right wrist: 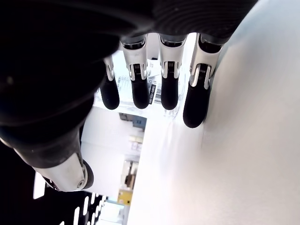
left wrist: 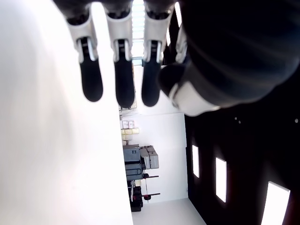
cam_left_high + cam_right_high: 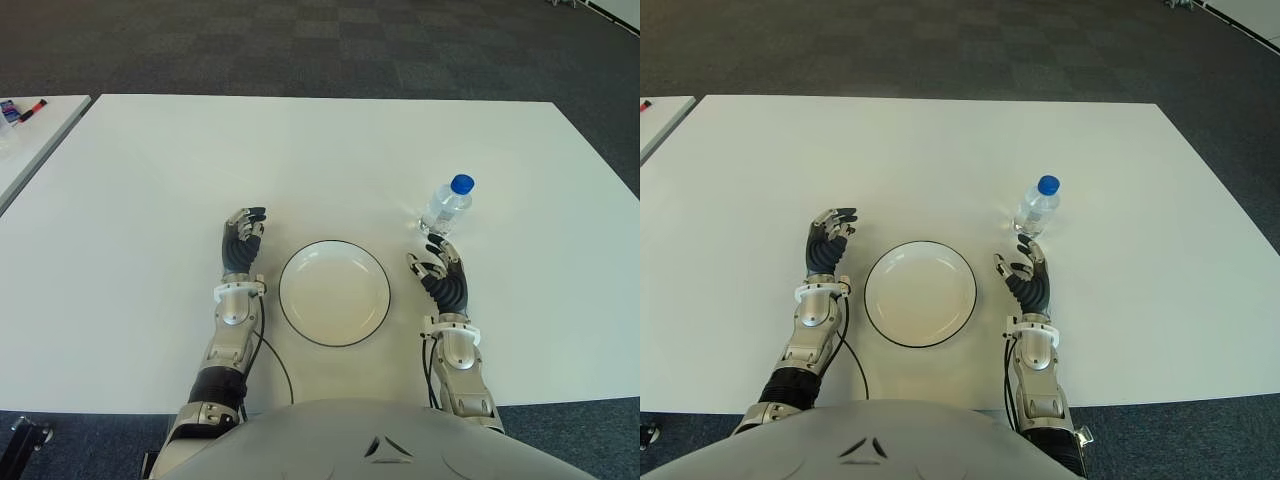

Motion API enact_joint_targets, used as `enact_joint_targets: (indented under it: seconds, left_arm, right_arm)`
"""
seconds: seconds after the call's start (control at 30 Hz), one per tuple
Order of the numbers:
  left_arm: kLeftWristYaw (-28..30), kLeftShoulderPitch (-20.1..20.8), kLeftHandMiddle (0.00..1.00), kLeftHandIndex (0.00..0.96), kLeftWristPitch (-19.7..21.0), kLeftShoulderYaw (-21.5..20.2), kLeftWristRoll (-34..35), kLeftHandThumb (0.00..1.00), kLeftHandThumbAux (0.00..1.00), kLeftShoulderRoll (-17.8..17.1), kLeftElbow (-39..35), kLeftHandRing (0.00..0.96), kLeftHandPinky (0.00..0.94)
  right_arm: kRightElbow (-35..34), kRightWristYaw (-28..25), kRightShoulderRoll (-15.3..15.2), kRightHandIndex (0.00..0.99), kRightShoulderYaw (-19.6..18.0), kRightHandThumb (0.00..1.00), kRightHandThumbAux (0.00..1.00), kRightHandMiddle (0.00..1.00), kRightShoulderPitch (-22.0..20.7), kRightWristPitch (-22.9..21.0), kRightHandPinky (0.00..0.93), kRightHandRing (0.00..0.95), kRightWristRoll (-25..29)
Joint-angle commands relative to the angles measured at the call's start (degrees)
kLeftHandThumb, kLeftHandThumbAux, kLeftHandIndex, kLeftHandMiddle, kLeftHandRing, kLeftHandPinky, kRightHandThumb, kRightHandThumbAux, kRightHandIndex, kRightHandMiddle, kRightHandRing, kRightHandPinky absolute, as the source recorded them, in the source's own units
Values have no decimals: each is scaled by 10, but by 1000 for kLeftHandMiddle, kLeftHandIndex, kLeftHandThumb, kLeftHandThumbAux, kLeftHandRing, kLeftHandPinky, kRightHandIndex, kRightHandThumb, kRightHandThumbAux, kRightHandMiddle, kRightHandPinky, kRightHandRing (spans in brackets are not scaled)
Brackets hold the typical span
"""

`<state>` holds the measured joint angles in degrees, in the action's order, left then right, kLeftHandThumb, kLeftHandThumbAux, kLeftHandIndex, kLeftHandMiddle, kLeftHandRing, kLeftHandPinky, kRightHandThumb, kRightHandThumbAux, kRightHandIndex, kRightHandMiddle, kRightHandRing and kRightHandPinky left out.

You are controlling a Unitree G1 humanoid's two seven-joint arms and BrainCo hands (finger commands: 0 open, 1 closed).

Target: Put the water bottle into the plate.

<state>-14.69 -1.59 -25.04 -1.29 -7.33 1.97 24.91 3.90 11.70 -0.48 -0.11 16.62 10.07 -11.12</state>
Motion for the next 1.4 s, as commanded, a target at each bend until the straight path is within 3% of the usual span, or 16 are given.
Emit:
enact_joint_targets:
  seconds: [0.03,1.4]
  left_arm:
    - [1,1,338,413,0,-1,0,718,709,-1,7,353,392]
    - [8,-4,323,413,13,1,3,716,709,-3,-3,335,369]
  right_arm:
    - [22,-8,3,168,4,558,725,169,8,-17,213,161,6]
    - [-1,-9,2,170,7,578,769,189,17,-12,250,184,3]
